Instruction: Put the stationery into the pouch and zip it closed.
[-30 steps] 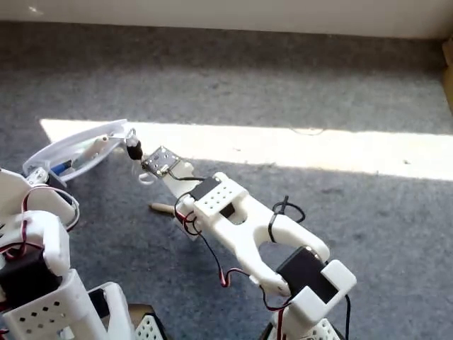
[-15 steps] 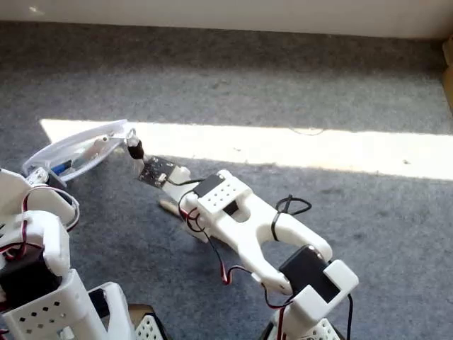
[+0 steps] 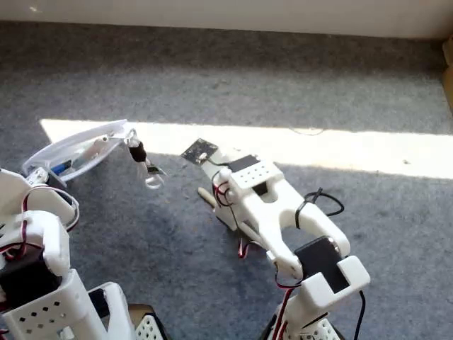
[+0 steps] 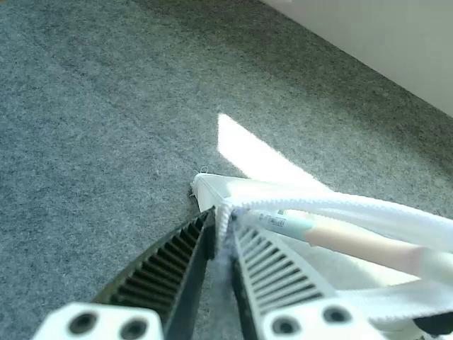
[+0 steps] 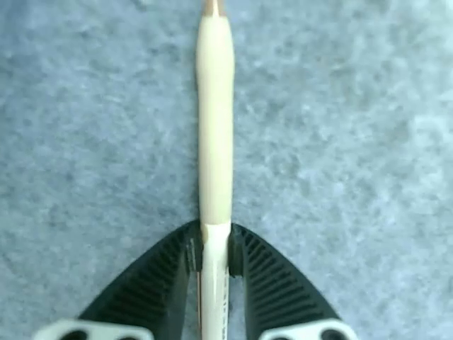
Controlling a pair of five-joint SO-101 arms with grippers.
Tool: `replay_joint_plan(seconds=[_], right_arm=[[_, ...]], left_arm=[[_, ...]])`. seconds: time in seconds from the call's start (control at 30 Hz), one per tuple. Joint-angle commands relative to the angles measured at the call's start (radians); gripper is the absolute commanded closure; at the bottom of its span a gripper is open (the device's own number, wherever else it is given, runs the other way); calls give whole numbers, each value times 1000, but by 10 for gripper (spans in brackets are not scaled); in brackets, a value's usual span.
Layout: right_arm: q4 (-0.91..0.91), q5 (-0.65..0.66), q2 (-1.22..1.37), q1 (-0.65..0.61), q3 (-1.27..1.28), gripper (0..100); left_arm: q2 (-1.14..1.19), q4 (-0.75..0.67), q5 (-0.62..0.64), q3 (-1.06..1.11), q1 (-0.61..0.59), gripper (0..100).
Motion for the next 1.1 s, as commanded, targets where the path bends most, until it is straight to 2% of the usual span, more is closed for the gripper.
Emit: replay_joint_plan(seconds=[0.0,0.1,0.3,0.53,0.7,0.83,1.07], right_arm=[[4,11,-10,24,-65,991],[7,11,-13,22,-67,964],[2,5,-16,15,-67,783],[-1,0,-15,-39,-142,778],[-134,-149,-10,-47,-147,778],[-236,-155,-5,-47,-140,778],[-239,-152,-5,-96,-97,779]], left_arm=[[-15,-32,6,-15,-15,993],[-15,-32,6,-15,-15,993],[-13,-46,5,-10,-18,993],[-15,-46,5,-10,-18,993],[-15,-46,5,-10,-18,993],[-15,-46,5,-10,-18,993],[-15,-46,5,-10,-18,993]])
